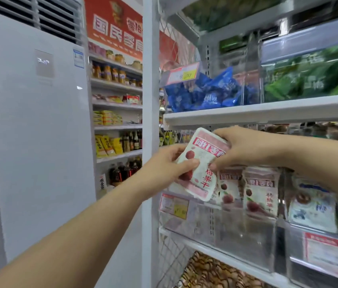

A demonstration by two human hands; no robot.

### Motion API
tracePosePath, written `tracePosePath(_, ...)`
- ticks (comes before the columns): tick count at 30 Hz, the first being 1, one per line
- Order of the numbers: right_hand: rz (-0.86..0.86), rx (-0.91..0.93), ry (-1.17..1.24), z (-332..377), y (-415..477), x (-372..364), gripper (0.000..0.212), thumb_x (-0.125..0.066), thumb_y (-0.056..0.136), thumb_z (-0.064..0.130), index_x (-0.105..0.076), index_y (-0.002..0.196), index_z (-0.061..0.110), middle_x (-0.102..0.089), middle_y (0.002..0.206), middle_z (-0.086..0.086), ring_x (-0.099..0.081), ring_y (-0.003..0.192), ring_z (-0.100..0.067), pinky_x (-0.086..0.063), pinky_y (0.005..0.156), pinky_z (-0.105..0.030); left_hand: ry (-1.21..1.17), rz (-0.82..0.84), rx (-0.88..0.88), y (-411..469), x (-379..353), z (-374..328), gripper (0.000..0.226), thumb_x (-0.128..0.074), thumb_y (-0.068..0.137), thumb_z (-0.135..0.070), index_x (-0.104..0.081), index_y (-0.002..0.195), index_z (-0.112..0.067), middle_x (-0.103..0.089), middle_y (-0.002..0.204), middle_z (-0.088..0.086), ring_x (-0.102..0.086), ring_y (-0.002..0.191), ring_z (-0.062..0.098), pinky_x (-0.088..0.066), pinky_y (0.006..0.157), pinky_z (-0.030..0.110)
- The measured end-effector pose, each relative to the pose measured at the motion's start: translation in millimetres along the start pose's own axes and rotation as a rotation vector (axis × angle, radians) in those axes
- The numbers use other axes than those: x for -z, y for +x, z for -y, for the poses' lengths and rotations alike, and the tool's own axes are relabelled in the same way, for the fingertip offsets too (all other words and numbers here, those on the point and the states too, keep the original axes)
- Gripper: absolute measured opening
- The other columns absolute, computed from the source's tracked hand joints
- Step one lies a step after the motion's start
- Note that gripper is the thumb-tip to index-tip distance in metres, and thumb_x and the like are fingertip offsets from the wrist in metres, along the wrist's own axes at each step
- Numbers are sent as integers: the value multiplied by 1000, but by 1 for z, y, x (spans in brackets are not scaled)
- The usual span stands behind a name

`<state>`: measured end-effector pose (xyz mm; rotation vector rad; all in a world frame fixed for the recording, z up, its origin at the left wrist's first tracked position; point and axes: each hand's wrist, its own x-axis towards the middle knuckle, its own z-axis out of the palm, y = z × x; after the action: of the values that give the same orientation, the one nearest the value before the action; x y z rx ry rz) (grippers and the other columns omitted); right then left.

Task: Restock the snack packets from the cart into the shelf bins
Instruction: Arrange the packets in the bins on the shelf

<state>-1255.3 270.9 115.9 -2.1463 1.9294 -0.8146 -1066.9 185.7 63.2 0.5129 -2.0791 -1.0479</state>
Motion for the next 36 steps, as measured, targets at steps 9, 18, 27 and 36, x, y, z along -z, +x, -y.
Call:
tracePosePath(9, 213, -140, -374, -53, 63, -6, 50, -84, 77, 27, -52, 114, 28, -66, 105, 11, -62, 92, -7, -48, 81, -26, 439, 201, 147, 76, -22, 50, 21, -59, 100, -29, -62, 120, -25, -73, 113, -5, -68, 102, 16, -54, 94, 37)
tracePosePath(18, 399, -107, -585, -80, 110, -54, 41, -80, 81, 15, -53, 111, 18, -56, 92, 9, -53, 79, -7, -37, 59, -15, 720, 255, 351, 100, -43, 87, 26, -56, 101, -29, -63, 116, -9, -70, 110, 18, -70, 93, 36, -60, 83, 43)
tracePosePath(27, 401, -153, -647, -91, 116, -63, 44, -73, 88, 17, -51, 126, 15, -61, 103, 2, -55, 85, -12, -40, 64, -19, 1051, 329, 397, 96, -44, 74, 34, -58, 99, -33, -60, 126, -12, -65, 122, 11, -59, 93, 26, -48, 79, 33)
tracePosePath(36, 339, -213, -595, -93, 117, -63, 58, -78, 84, 27, -44, 130, 15, -61, 117, -2, -58, 94, -16, -43, 67, -20, 964, 915, 345, 94, -39, 69, 54, -55, 102, -44, -38, 152, -39, -30, 164, -7, -28, 149, 22, -24, 121, 47)
